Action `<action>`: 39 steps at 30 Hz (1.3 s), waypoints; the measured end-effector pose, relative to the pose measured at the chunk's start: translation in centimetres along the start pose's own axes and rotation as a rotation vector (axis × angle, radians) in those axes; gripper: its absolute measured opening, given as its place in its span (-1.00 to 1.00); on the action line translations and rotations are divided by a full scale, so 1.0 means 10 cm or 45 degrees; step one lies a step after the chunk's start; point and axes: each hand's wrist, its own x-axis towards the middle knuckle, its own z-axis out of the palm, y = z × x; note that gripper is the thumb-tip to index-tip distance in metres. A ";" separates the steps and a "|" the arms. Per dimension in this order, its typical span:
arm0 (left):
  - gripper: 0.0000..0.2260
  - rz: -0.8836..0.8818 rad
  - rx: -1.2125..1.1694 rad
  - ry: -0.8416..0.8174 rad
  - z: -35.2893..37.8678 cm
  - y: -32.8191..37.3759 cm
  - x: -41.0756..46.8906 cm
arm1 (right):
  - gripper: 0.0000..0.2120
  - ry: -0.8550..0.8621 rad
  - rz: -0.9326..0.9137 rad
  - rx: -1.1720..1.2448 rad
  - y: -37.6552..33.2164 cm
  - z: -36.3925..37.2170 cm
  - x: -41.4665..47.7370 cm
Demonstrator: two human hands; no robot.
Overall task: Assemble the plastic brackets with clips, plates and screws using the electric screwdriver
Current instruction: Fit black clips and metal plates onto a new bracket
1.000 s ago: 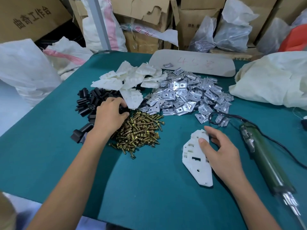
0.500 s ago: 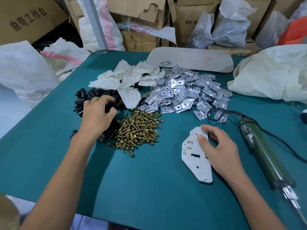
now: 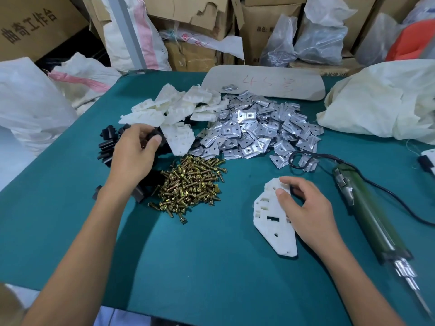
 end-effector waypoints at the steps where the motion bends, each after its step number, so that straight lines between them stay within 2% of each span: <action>1: -0.86 -0.045 -0.137 0.005 -0.02 0.07 -0.02 | -0.80 0.004 0.003 0.012 0.00 0.00 0.00; 4: -0.87 -0.115 -0.628 -0.159 -0.01 0.37 -0.17 | -0.81 0.033 0.005 0.121 -0.05 0.01 -0.01; 6: -0.82 -0.066 -0.774 -0.354 0.13 0.60 -0.35 | -0.81 0.037 -0.005 0.247 -0.11 0.00 -0.02; 9: -0.83 0.000 -0.830 -0.609 0.55 0.93 -0.70 | -0.77 -0.041 -0.006 0.539 -0.21 -0.03 -0.03; 11: -0.86 -0.045 -0.889 -0.670 0.82 1.12 -0.86 | -0.69 -0.102 0.008 0.659 -0.24 -0.04 -0.04; 15: -0.90 -0.055 -0.941 -0.763 1.08 1.29 -0.93 | -0.60 -0.082 -0.020 0.618 -0.21 -0.06 0.00; 18: -0.73 -0.031 -0.930 -0.887 1.14 1.26 -0.91 | -0.70 -0.012 0.019 0.597 -0.16 -0.07 0.05; 23: -0.77 0.020 -0.916 -0.802 1.18 1.16 -0.85 | -0.85 0.004 0.198 0.712 -0.12 -0.06 0.11; 27: -0.82 0.177 -0.558 -0.661 1.22 1.05 -0.88 | -0.82 0.025 0.295 0.803 -0.11 -0.07 0.14; 30: -0.49 0.321 -0.269 -0.735 1.23 1.05 -0.95 | -0.81 0.059 0.348 0.915 -0.12 -0.12 0.16; 32: -0.41 0.397 -0.122 -0.719 1.27 1.07 -0.98 | -0.86 0.063 0.371 0.971 -0.13 -0.15 0.17; 34: -0.51 0.345 -0.092 -0.643 1.29 1.09 -0.98 | -0.93 0.064 0.371 0.948 -0.13 -0.16 0.17; 36: -0.60 0.244 -0.115 -0.583 1.30 1.08 -0.97 | -0.91 0.091 0.372 0.909 -0.12 -0.15 0.16; 39: -0.58 0.167 -0.159 -0.503 1.30 1.04 -0.96 | -0.84 0.142 0.357 0.806 -0.10 -0.13 0.14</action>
